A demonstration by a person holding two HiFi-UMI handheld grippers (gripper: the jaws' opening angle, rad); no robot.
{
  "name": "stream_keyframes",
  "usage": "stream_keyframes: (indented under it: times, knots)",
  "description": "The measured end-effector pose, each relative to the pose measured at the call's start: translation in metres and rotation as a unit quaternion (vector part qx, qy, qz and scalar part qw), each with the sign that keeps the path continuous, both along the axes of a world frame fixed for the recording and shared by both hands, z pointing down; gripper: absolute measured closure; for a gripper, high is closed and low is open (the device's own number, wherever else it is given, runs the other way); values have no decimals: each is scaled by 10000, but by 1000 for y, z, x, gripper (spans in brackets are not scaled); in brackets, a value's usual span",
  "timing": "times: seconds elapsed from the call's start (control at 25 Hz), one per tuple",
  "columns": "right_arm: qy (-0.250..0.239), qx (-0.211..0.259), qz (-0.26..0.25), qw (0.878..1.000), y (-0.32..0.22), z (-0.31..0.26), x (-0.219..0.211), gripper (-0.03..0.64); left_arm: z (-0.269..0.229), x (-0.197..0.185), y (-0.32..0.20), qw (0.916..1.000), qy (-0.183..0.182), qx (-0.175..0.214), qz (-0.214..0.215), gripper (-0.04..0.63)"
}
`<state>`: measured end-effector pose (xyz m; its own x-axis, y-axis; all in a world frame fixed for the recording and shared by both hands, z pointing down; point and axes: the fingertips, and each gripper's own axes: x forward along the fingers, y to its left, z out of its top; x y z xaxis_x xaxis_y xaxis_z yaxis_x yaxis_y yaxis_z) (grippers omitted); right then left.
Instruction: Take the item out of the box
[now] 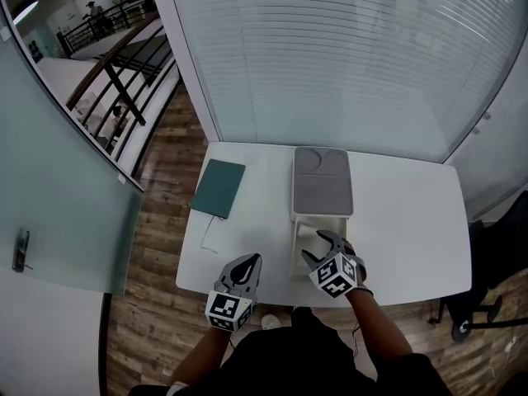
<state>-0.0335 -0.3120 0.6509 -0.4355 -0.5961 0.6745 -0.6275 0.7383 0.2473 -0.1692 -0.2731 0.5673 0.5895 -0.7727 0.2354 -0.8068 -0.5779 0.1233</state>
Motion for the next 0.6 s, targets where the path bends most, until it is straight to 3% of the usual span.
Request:
stream_keyframes:
  times: [0.24,0.6]
  knots:
    - [698,-372,-479,9957,-11,40,0,337,4,2,-9,9999,-4,-48,-106,583]
    - [1108,-759,-937,9865,-30,68,2,334,15,6,-19,9993,14,-232,-286,583]
